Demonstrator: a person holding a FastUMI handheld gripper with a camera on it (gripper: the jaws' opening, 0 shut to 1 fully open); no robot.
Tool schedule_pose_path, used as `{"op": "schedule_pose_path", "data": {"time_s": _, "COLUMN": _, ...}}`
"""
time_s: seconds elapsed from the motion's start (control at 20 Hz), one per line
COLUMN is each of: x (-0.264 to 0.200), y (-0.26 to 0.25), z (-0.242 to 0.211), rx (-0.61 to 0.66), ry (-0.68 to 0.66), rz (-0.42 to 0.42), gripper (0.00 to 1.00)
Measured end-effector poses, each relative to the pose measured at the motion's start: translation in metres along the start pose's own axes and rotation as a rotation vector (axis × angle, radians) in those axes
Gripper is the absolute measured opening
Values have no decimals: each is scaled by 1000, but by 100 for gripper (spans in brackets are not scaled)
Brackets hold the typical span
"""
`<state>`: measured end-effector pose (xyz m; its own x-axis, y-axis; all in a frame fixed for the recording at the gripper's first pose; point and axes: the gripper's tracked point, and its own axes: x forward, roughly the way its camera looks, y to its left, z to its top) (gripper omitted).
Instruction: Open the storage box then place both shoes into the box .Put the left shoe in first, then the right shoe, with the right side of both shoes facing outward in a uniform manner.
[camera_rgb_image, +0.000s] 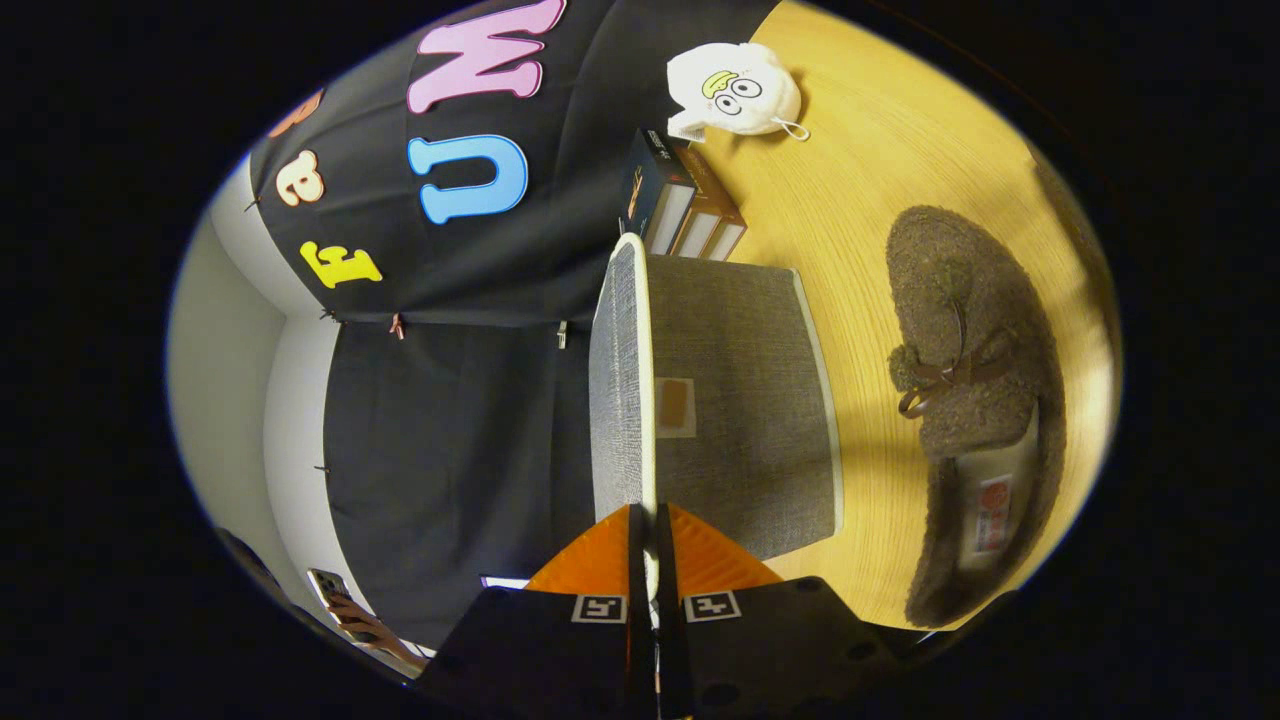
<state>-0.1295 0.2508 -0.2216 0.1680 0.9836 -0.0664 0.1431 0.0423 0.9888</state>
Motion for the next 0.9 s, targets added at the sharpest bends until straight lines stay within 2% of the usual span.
{"op": "schedule_pose_path", "data": {"time_s": 0.25, "x": 0, "y": 66, "z": -5, "rx": -106, "ry": -45, "rz": 69, "gripper": 6}}
{"op": "schedule_pose_path", "data": {"time_s": 0.4, "x": 11, "y": 92, "z": -9, "rx": -184, "ry": -54, "rz": 52, "gripper": 6}}
{"op": "schedule_pose_path", "data": {"time_s": 0.55, "x": 29, "y": 129, "z": -12, "rx": -224, "ry": -57, "rz": 78, "gripper": 6}}
{"op": "schedule_pose_path", "data": {"time_s": 0.9, "x": 85, "y": 202, "z": -28, "rx": -401, "ry": -40, "rz": 62, "gripper": 9}}
